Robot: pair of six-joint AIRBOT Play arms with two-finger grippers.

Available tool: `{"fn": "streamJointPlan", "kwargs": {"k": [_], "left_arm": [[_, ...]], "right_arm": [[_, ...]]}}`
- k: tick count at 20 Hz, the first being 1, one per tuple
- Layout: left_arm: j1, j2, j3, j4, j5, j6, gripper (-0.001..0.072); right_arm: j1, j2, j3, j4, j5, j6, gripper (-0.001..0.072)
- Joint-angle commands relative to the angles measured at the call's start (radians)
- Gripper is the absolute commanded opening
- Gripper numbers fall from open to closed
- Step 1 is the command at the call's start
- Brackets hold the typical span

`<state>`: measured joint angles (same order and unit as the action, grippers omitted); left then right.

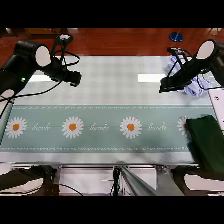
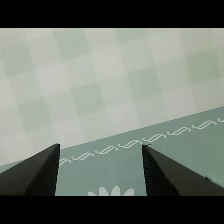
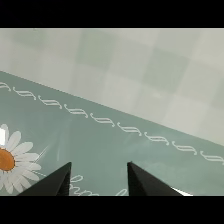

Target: Fold the shirts.

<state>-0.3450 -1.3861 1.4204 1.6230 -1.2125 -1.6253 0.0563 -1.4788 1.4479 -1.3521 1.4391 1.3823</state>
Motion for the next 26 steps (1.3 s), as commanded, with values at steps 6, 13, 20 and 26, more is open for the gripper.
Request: {"fn": "streamJointPlan", "kwargs": {"k": [6,13,20,26], "left_arm": [[0.0,0.0,0.0,0.0,0.0,0.0,0.0592],[0.0,0.0,0.0,0.0,0.0,0.0,0.0592],[0.0,-0.002,0.0,-0.001,0.02,-0.001,0.0593],[0.0,-0.006,0.0,0.0,0.027,0.0,0.0592]], "right_arm": [[0.001,-0.001,0.0,0.0,0.0,0.0,0.043],[0.001,-0.001,0.0,0.0,-0.006,0.002,0.0429],[0.001,-0.001,0.0,0.008,-0.074,-0.005,0.0429],[0.001,-0.001,0.0,0.009,-0.116,-0.017,0.0428]]}}
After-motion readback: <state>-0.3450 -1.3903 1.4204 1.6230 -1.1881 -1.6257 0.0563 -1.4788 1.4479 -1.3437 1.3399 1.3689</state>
